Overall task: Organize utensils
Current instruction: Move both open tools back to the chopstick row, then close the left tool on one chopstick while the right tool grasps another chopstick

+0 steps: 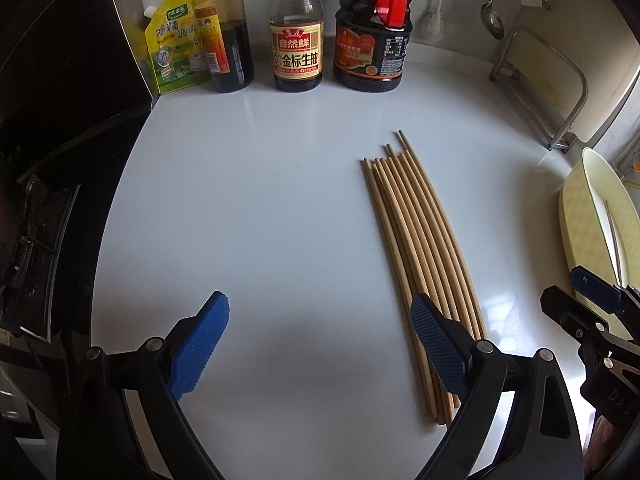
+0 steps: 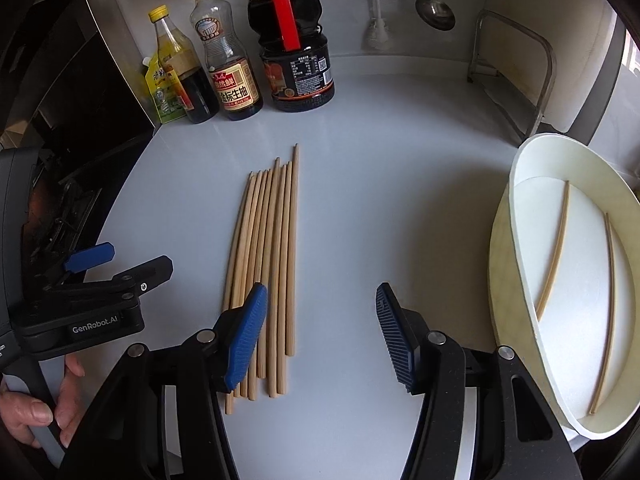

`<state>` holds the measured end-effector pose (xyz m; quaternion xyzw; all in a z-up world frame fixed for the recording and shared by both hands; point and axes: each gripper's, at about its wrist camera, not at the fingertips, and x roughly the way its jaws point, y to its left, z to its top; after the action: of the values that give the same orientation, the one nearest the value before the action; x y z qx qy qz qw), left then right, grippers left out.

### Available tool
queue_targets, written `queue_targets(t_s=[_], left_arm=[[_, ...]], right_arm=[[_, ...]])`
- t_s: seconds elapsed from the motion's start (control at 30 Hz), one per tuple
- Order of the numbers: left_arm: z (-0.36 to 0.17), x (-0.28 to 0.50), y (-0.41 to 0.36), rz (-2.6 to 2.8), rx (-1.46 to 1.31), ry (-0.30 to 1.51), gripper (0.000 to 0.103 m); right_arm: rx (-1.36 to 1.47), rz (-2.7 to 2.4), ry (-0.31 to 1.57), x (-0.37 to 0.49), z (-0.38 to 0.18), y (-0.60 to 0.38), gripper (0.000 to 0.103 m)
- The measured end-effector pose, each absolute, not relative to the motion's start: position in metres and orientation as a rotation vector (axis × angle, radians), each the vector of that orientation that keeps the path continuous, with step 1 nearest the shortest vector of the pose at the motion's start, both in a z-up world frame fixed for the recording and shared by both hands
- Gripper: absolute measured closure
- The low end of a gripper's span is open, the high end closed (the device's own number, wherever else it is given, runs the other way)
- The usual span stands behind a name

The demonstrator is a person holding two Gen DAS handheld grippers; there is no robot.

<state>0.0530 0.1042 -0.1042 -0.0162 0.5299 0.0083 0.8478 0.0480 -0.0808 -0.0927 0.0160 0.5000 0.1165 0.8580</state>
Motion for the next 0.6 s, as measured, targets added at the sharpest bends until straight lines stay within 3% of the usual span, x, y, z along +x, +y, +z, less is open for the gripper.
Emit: queue_targets(t_s=[0.6], left_arm=[[-0.14,0.067,0.111,0.059,-0.109,1.145,0.012]], right_arm=[[-0.034,0.27,1.102,0.097,-0.147,-0.061,0.049]])
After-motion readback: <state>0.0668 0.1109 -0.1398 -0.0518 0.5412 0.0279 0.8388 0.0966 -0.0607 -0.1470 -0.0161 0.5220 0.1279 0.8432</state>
